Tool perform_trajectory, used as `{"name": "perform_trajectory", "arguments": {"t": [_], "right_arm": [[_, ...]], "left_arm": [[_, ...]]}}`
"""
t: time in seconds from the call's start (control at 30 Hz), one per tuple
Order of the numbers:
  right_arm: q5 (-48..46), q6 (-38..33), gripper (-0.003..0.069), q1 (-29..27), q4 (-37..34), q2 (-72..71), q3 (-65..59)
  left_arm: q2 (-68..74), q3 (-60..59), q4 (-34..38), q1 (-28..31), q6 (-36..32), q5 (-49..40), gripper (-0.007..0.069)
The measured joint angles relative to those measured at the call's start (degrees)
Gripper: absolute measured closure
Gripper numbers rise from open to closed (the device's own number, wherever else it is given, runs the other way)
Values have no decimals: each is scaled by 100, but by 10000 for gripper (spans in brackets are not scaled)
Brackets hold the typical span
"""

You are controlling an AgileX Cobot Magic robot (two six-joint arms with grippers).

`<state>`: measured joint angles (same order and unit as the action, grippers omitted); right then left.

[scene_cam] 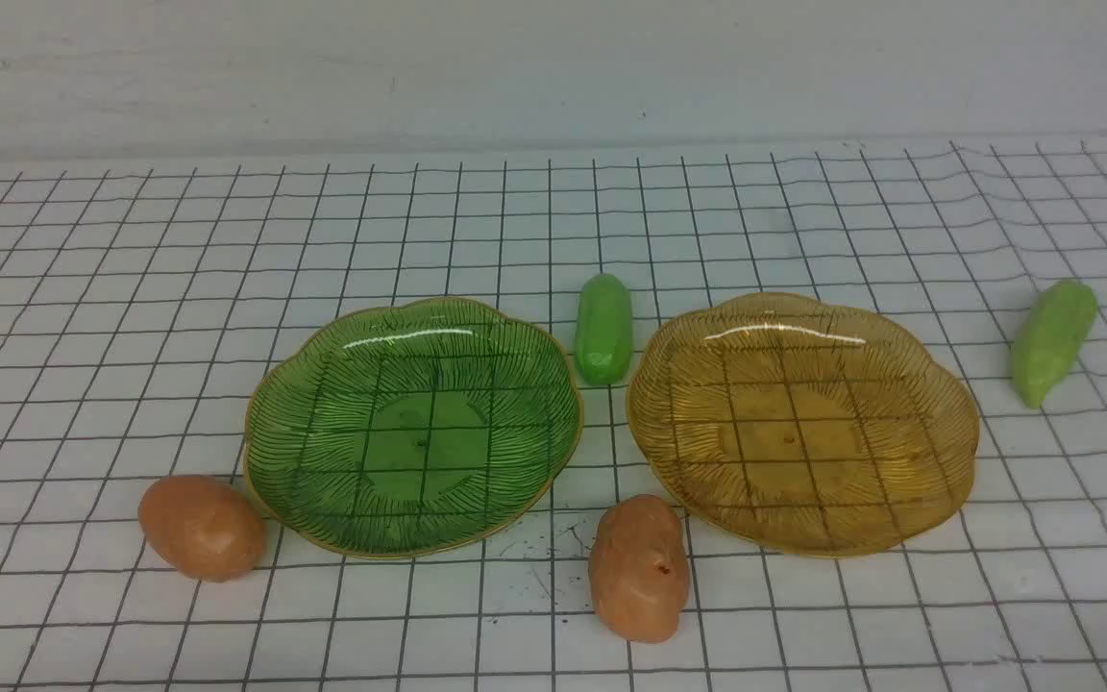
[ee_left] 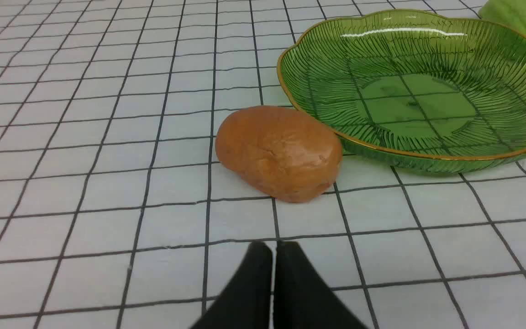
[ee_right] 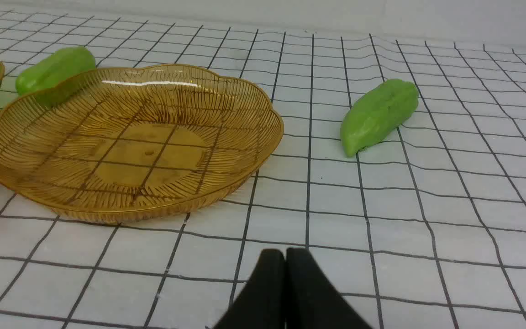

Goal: Put different types of vegetables on the plate.
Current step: 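Put the potatoes from the left side into the left plate with the left gripper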

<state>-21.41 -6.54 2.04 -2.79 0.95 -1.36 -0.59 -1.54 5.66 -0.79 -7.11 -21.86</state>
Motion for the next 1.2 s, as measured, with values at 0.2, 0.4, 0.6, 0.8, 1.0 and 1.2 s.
{"name": "perform_trajectory", "arguments": {"t": [0.2,0.4,0.6,0.8,1.0,1.2], "right_arm": [[0,0,673,0,0,0,0],[0,0,673,0,0,0,0],[0,0,673,0,0,0,0],[0,0,673,0,0,0,0],[5,0,673,31,0,-6,0],[5,0,673,47,0,-6,0]], "left_arm": [[0,0,0,0,0,0,632],[0,0,0,0,0,0,632],[0,0,0,0,0,0,632],[0,-11,270,0,100,122,632],[0,-10,2404,0,947,1518,632],[0,-10,4913,0,1274,3216,632]]}}
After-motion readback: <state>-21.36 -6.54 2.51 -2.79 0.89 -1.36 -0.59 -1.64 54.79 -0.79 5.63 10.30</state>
